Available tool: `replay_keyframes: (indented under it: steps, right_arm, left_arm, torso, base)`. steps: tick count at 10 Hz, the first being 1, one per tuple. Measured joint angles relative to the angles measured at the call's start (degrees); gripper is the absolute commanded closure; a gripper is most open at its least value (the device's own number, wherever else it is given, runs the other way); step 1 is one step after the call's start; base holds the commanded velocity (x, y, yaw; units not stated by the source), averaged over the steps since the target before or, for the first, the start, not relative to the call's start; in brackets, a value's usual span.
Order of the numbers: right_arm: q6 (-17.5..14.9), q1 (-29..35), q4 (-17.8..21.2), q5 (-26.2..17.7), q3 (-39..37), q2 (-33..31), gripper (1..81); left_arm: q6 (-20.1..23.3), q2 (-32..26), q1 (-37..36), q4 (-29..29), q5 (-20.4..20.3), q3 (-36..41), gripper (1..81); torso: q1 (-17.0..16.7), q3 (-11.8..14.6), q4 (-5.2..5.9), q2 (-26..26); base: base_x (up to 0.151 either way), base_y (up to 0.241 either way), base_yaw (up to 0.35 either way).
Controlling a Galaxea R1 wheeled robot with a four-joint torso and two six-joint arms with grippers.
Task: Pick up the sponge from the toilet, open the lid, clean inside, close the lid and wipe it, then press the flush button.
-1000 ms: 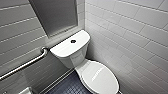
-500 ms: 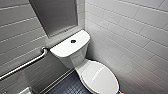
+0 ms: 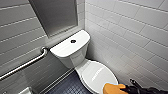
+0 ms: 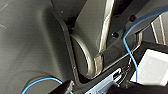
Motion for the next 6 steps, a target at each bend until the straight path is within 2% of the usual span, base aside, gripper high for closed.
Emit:
replay_keyframes:
  steps: [3,6]
  right_arm:
    - [0.0,7.4,0.0,-7.4,-4.1,8.9,81.1]
    - [0.7,10.4,0.0,-11.4,-13.3,15.7,81.1]
  left_arm:
    - [0.0,-0.1,0.0,0.0,0.0,0.0,1.0]
    - [0.0,-0.5,0.0,-0.1,0.0,0.0,1.0]
  torso:
    - [0.0,0.0,0.00,0.0]
    - [0.0,0.0,0.00,0.0]
  base:
    - [0.000,0.000,0.000]
    - [0.000,0.000,0.000]
